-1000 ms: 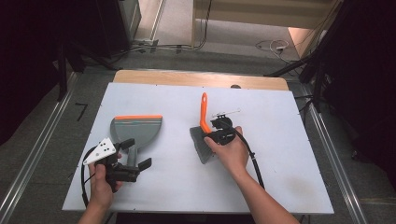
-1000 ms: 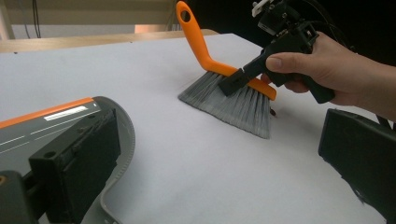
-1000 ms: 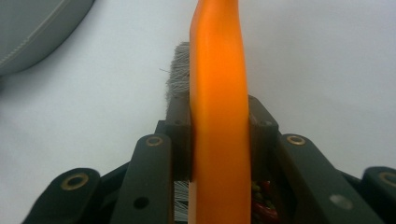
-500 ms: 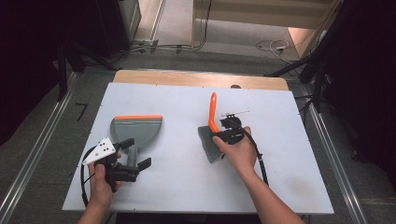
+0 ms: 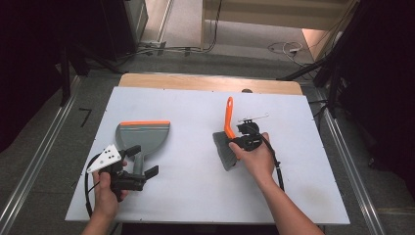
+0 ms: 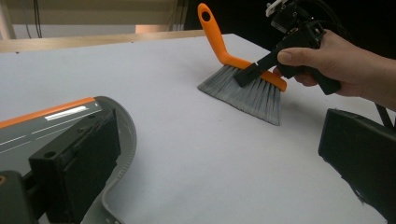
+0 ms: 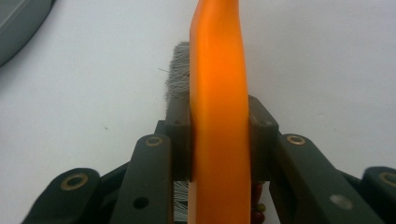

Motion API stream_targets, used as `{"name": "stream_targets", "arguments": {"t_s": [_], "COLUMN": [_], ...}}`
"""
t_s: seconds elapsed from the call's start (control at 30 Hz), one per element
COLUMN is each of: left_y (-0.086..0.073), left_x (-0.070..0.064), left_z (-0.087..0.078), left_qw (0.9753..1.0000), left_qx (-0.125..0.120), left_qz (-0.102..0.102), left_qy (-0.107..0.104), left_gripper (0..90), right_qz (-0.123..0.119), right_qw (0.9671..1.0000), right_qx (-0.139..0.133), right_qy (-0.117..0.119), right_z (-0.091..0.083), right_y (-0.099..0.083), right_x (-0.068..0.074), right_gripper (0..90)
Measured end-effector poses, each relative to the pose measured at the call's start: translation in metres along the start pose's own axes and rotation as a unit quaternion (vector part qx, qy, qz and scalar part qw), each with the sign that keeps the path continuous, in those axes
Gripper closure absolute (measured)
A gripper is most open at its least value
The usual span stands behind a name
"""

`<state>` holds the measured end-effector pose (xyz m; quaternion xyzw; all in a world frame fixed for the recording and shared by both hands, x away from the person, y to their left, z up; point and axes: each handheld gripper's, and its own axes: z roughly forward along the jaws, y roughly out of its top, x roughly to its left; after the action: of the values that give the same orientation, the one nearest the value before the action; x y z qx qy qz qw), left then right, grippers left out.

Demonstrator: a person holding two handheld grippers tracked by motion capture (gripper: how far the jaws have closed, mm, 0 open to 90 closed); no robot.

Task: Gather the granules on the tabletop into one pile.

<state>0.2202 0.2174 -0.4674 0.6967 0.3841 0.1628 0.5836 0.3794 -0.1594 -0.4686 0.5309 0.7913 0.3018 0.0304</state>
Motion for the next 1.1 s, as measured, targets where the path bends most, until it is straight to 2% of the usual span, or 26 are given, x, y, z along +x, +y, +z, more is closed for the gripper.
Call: {"name": "stream_targets", "arguments": {"t_s": [0.6, 0.83, 0.9, 1.1], "left_y": [0.0, 0.0, 0.0, 0.0], "left_x": [-0.001, -0.001, 0.0, -0.001], "left_z": [0.0, 0.0, 0.0, 0.004], "left_qw": [1.0, 1.0, 1.0, 1.0], "left_qx": [0.002, 0.002, 0.002, 0.006], "left_qz": [0.002, 0.002, 0.002, 0.004], "left_qy": [-0.001, -0.001, 0.0, -0.003], "left_gripper": [0.0, 0.0, 0.0, 0.0], "right_qz": [-0.008, -0.001, 0.009, 0.003], "right_qw": [0.9999, 0.9999, 0.9999, 0.9994], "right_qx": [0.0, -0.002, -0.003, -0.019], "right_qy": [-0.014, -0.017, -0.005, 0.029], "right_z": [-0.008, -0.009, -0.01, -0.014], "right_y": [-0.002, -0.002, -0.001, 0.001], "right_x": [-0.013, -0.017, -0.018, -0.013], "right_gripper": [66.8, 66.8, 66.9, 67.7]}}
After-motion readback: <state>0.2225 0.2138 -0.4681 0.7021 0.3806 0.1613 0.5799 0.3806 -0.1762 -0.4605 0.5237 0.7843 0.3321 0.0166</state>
